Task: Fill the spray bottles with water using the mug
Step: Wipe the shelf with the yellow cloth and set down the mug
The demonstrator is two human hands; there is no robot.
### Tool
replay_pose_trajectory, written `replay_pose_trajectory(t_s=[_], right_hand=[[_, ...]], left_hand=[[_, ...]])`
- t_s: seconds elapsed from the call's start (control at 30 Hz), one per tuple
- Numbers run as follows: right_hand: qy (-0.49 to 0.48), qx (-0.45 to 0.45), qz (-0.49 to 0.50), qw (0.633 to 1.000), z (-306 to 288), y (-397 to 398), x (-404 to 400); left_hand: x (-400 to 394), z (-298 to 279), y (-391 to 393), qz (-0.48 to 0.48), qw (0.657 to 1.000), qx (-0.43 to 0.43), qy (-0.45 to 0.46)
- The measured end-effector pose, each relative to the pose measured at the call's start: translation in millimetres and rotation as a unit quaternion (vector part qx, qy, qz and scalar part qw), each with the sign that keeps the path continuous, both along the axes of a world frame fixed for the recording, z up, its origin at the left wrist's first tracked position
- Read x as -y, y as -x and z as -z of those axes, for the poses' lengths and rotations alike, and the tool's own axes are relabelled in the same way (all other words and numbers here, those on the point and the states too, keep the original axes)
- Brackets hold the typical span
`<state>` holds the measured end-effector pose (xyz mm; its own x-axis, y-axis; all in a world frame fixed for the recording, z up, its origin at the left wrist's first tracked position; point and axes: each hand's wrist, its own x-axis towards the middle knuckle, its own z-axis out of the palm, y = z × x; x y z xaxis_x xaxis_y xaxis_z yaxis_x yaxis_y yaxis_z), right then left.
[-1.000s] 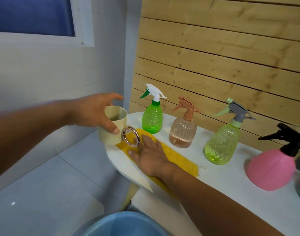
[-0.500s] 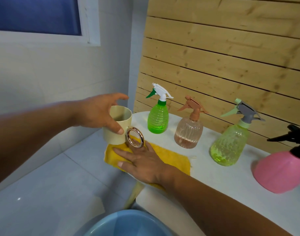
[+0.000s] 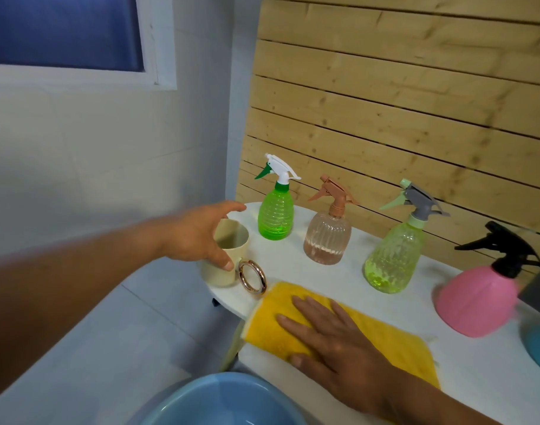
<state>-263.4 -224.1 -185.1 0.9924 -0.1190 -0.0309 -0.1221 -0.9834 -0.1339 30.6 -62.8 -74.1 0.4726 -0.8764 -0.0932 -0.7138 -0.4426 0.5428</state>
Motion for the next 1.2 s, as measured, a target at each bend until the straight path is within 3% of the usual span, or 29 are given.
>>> replay_pose_trajectory(t_s=[0.53, 0.97, 1.1, 1.2], right_hand=[[0.009, 0.051, 0.027, 0.998, 11, 34, 9], [0.011, -0.01, 0.038, 0.999, 1, 33, 5], [0.012, -0.02, 0.037, 0.999, -2, 33, 4], [0.011, -0.024, 0.037, 0.999, -1, 32, 4]], left_hand=[[3, 16, 10, -0.022, 0.999, 0.027, -0.01], [1, 25, 8, -0.034, 0.999, 0.033, 0.006], [0, 26, 11, -0.006, 0.996, 0.09, 0.023], [6, 23, 30, 0.03, 0.978, 0.18, 0.102]])
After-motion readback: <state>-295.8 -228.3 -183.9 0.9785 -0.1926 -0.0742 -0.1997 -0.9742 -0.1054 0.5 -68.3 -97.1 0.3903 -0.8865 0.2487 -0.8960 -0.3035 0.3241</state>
